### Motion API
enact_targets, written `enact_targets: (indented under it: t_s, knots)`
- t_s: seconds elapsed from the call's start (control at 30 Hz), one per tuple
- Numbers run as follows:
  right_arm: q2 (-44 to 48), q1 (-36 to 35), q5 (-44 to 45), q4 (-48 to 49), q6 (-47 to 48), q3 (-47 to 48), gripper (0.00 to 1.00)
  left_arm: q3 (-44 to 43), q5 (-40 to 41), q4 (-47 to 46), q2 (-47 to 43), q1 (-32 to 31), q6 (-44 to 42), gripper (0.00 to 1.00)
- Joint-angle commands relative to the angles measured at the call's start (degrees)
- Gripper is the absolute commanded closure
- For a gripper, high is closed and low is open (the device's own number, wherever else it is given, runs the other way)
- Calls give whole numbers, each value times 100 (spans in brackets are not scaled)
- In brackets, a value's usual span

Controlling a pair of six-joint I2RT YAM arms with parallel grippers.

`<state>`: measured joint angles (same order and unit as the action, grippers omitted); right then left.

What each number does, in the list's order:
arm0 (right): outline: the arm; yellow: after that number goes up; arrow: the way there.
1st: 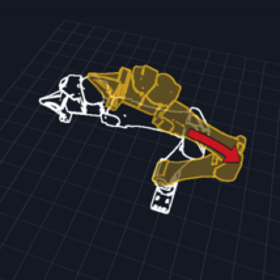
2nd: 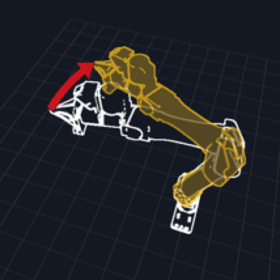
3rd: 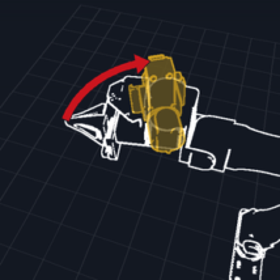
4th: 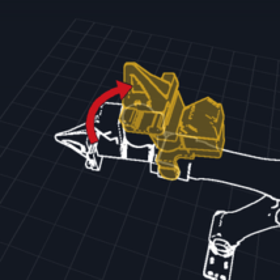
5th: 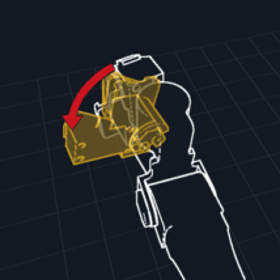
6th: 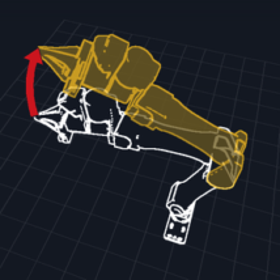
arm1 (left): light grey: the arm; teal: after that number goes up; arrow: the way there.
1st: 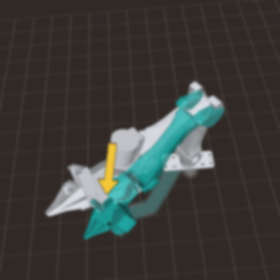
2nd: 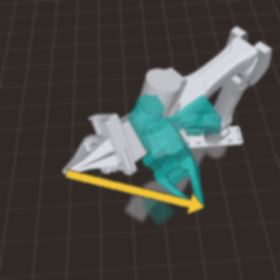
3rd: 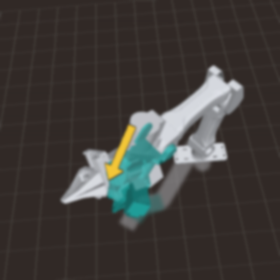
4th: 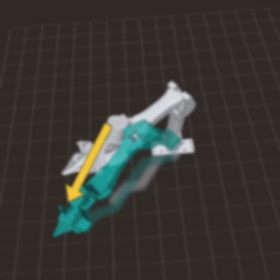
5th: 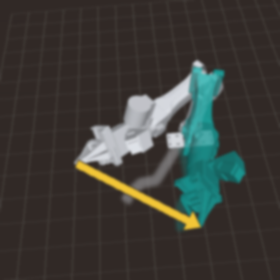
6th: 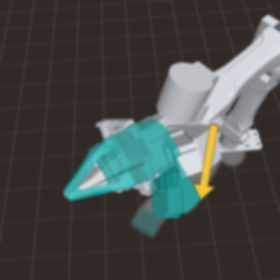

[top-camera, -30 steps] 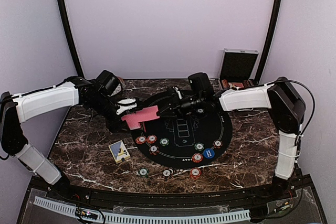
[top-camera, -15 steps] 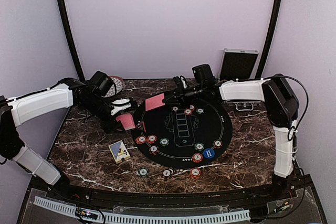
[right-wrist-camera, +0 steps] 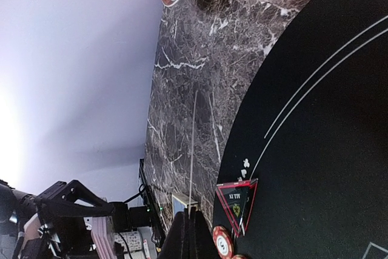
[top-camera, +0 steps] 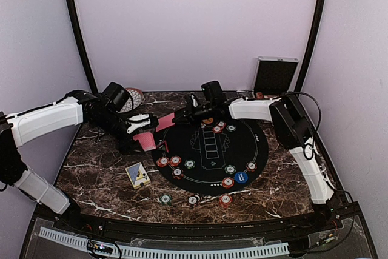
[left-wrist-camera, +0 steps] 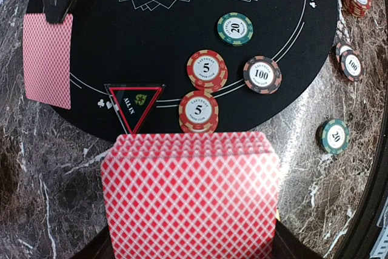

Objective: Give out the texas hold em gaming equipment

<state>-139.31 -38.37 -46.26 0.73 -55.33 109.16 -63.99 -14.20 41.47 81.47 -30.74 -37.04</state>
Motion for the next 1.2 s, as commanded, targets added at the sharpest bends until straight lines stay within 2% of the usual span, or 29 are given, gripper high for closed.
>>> enact_targets:
  t_s: [0.0,0.23,0.7,0.77,0.87,1.03,1.17]
  knots:
    - [-461,-230,30,159,-352,680,100,40,-158,66,-248,24,-10,100]
    - [-843,-320,444,167,-353,976,100,9,-202,82,-245,25,-29,100]
    - [-1168,-234,983,-615,217,1144,100,-16,-269,109,-257,25,-15,100]
    - [-1201,-230,1007,-789,322,1228,95,-29,-270,122,-255,24,-14,100]
    - [-1173,-232,1112,-1096,531,1261,77,-55,-276,147,-244,24,-27,100]
    - [-738,-224,1443,-1291,884,837,56,-105,-301,171,-224,24,-49,100]
    - [-372,-224,1640,-1339,1101,587,47,-175,-313,206,-188,24,-53,100]
